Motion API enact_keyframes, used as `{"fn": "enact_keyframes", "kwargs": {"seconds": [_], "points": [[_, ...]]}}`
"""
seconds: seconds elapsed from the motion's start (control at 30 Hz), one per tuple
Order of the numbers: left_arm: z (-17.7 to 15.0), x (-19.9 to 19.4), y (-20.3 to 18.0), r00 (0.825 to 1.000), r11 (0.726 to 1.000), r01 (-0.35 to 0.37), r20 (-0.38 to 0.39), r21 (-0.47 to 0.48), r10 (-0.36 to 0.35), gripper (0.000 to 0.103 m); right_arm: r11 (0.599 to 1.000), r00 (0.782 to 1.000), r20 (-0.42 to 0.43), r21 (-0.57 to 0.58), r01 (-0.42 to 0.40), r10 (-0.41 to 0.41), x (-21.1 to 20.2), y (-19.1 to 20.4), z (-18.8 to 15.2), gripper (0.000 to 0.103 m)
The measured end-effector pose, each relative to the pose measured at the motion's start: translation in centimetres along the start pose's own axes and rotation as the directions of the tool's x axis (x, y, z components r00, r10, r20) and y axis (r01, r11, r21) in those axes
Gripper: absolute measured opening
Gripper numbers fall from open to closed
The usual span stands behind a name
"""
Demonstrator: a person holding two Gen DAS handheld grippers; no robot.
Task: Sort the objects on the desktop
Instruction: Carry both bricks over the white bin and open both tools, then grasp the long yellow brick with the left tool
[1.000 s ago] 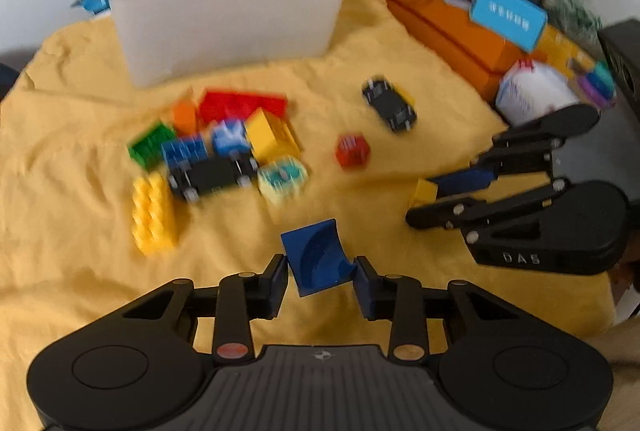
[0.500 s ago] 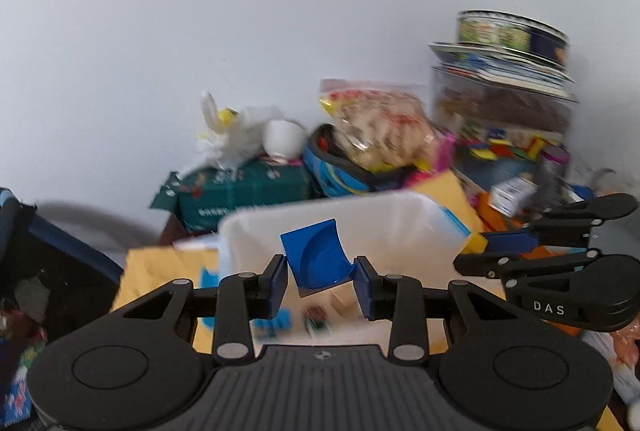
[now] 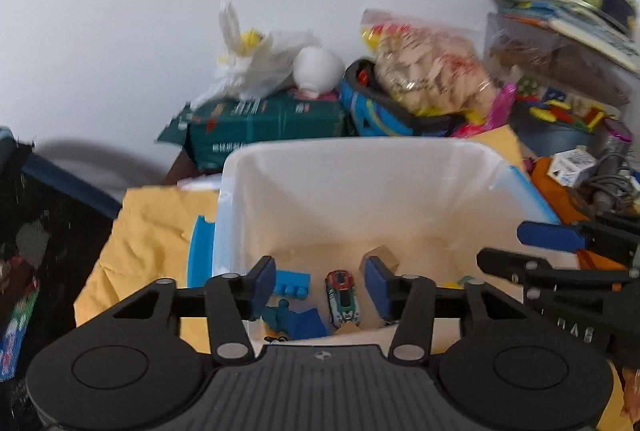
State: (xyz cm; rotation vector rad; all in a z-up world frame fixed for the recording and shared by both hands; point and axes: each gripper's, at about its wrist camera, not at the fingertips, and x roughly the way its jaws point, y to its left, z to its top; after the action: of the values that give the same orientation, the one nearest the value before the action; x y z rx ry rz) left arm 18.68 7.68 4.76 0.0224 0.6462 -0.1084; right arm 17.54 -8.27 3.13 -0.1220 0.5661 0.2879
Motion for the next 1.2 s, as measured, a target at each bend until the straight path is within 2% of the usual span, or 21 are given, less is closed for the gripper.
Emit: {"fn": "enact_keyframes", "kwargs": {"seconds": [0.07, 0.17, 0.27, 0.33, 0.47, 0.57, 0.67, 0.83, 1.0, 1.13, 1.2], "points": [[-0.7, -1.7, -0.3, 0.999, 1.0, 0.005, 0.032, 0.017, -0.006, 0.059, 1.0, 0.999, 0.038, 0.005, -0.011, 0.011, -1.5, 0.0, -0.3, 0.049], [-2.3, -4.3, -0.8, 0.998, 0.999, 0.013, 0.063, 0.038, -0.015, 0.063, 0.999, 0.997, 0.074, -0.05, -0.016, 0.02, -3.4, 0.4, -0.8, 0.052], [-4.6, -6.4, -1.3, 0.998, 0.998, 0.033, 0.053, 0.047, -0.035, 0.064, 0.997, 0.996, 0.08, -0.075, -0.035, 0.041, -5.3, 0.6, -1.9, 0.056], [-6.5, -7.4, -1.8, 0.998, 0.997, 0.045, 0.032, 0.057, -0.047, 0.066, 0.994, 0.996, 0.056, -0.091, -0.059, 0.064, -5.8, 0.8, -3.0, 0.056], [-10.9, -8.0, -2.9, 0.996, 0.994, 0.067, -0.064, 0.085, -0.062, 0.066, 0.987, 0.995, -0.038, -0.13, -0.095, 0.091, -6.3, 1.6, -6.0, 0.058], [-13.8, -8.0, -3.6, 0.986, 0.992, 0.088, -0.147, 0.089, -0.074, 0.066, 0.984, 0.984, -0.122, -0.106, -0.143, 0.13, -6.6, 2.2, -8.3, 0.06], [-16.2, -8.3, -4.0, 0.976, 0.992, 0.1, -0.203, 0.077, -0.083, 0.066, 0.982, 0.972, -0.196, -0.11, -0.155, 0.131, -6.4, 3.2, -10.4, 0.065], [-19.3, -8.4, -4.0, 0.962, 0.996, 0.091, -0.262, 0.022, -0.082, 0.066, 0.975, 0.949, -0.27, -0.102, -0.195, 0.161, -6.8, 4.5, -13.1, 0.065], [-20.8, -8.4, -2.2, 0.949, 0.988, 0.087, -0.29, -0.128, -0.121, 0.066, 0.97, 0.932, -0.323, -0.119, -0.211, 0.163, -6.7, 5.2, -15.2, 0.065], [-21.3, -8.9, -1.9, 0.959, 0.99, 0.081, -0.262, -0.114, -0.109, 0.066, 0.969, 0.916, -0.362, -0.103, -0.224, 0.173, -6.4, 5.4, -16.1, 0.063], [-21.0, -9.2, -1.7, 0.97, 0.993, 0.061, -0.227, -0.103, -0.083, 0.066, 0.97, 0.916, -0.363, -0.104, -0.22, 0.169, -6.4, 5.5, -16.4, 0.064]]}}
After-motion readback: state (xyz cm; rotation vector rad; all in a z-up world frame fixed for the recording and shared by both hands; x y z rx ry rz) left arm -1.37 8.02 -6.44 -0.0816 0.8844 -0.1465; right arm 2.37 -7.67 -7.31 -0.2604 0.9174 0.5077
